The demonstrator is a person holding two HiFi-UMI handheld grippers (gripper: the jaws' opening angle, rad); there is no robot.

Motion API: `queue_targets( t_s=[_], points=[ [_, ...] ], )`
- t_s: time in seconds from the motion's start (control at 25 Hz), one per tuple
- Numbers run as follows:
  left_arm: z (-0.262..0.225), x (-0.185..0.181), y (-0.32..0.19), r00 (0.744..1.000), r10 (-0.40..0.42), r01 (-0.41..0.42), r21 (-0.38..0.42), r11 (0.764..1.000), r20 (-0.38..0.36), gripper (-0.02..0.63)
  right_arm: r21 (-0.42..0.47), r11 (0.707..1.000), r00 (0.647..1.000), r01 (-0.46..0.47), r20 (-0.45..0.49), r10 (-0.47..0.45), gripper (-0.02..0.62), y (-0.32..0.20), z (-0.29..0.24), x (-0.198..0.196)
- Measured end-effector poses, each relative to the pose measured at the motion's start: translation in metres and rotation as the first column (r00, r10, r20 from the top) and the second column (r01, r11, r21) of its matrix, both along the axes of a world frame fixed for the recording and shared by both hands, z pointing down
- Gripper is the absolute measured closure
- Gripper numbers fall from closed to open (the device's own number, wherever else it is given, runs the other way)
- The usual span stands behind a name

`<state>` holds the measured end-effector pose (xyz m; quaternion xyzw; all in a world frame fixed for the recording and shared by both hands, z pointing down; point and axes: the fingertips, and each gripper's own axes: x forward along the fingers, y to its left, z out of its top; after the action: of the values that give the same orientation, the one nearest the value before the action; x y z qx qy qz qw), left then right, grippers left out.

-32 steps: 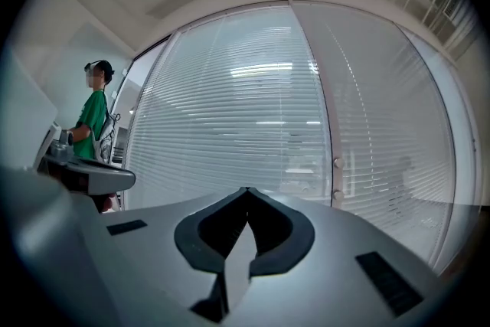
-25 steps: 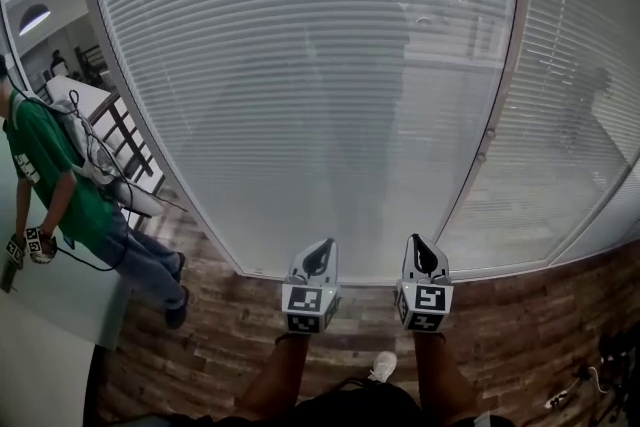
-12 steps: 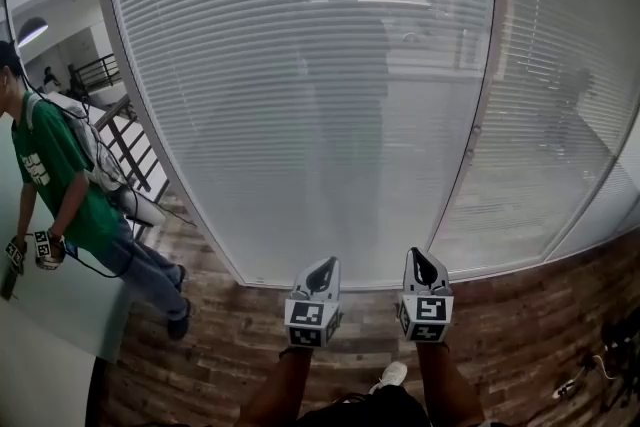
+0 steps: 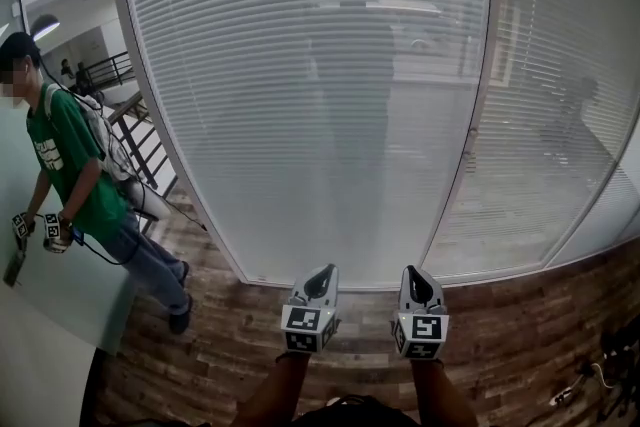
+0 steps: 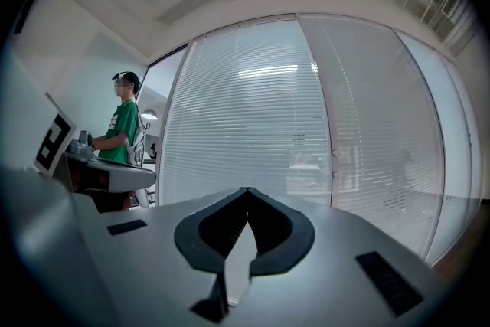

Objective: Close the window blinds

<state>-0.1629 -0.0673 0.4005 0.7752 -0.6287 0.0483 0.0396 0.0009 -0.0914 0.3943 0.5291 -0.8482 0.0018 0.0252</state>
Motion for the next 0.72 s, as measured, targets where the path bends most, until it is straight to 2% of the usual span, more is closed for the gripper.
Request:
queue_targets(
  t_s=[0.16,0.32,0.72],
  points=[
    [0.01,0.023,0.009,1.0,0.007,-0.007,0.007,1.0,-0.007,0.611,0.007,1.0,1.0,0.009,0.007,-0.009,0.592,0.018,-0.008,0.009],
    [0.009,0.04,0.024,1.0,0.001,-0.001,0.014,1.0,-0.011,0.611,0.053,0.998,0.998,0.046,-0.034,-0.044,0.592,0.028,-0.009,0.017],
    [0.006,0.049,0.031,1.0,-0.012,0.012,-0.001,1.0,0.004,0.611,0.107,0.991,0.995,0.076,-0.07,-0.069,0.592,0.034,-0.021,0.019]
  ],
)
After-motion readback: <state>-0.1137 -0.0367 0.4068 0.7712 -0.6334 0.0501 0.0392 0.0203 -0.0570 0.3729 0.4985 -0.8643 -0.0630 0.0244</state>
